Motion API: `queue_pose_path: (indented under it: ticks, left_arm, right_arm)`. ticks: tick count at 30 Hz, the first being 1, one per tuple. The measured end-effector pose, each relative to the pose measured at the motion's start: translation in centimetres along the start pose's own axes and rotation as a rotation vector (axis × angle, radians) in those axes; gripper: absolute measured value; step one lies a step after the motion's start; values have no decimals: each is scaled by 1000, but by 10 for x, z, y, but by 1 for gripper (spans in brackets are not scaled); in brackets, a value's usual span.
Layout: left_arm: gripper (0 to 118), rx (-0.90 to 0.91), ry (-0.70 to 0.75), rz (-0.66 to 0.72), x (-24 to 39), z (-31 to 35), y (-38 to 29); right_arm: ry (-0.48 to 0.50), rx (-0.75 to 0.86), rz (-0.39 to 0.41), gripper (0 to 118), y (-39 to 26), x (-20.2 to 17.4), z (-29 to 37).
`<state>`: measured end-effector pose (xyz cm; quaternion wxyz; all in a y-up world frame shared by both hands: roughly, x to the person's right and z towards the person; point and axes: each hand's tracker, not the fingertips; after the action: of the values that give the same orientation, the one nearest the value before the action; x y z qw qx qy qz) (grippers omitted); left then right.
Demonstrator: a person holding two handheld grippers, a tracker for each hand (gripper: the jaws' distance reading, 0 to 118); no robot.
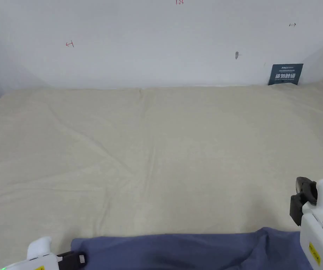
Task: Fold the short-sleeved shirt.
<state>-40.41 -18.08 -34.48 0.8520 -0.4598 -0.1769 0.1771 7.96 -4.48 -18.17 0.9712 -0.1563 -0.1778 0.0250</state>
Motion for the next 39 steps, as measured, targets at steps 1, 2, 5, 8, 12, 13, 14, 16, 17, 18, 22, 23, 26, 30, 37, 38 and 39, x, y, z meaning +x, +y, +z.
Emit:
queue_pose_path:
  ticks: [1,2,5,8,12,13,14,16,17,18,22,23,26,30,37,38,39]
  left_arm:
    - [8,4,3,-11,2,6,4]
    - [8,19,-1,-21,5,13,6]
    - [8,39,25,-34,4,30,15]
    - [8,62,103,-35,-7,50,22]
    - [8,20,218,-1,-19,59,31]
    - [8,9,241,-2,-15,60,30]
    - [8,21,240,-44,-7,60,29]
    - [8,14,225,-64,16,59,27]
    - [8,15,209,-74,26,58,26]
    - [8,3,163,-84,40,55,27]
    - [8,-58,57,-128,96,33,24]
    - [8,-85,33,-130,110,25,22]
    - [8,-138,-50,-116,144,0,13]
    - [8,-206,-70,-122,181,-45,-3]
    - [25,-305,-39,-112,206,-96,-28]
    - [54,-299,-37,-104,208,-95,-29]
    - [87,-288,-45,-91,208,-94,-29]
  right_arm:
    - [0,7,-1,0,2,0,1]
    - [2,13,-6,0,4,1,3]
    - [8,35,-10,0,10,3,7]
    - [14,53,-11,0,13,5,11]
    - [23,68,-14,0,15,10,15]
    - [27,72,-12,0,15,11,16]
    - [26,74,-9,0,15,12,17]
    - [29,77,-7,0,14,15,19]
    - [31,78,-8,0,14,16,19]
    - [32,81,-9,0,13,17,20]
    - [33,85,-12,0,13,21,21]
    - [34,85,-15,0,12,22,21]
    - [34,88,-18,0,12,27,23]
    - [30,88,-8,0,11,34,25]
    - [2,82,4,0,7,48,31]
    - [-3,81,3,0,7,50,31]
    - [-9,80,1,0,7,51,32]
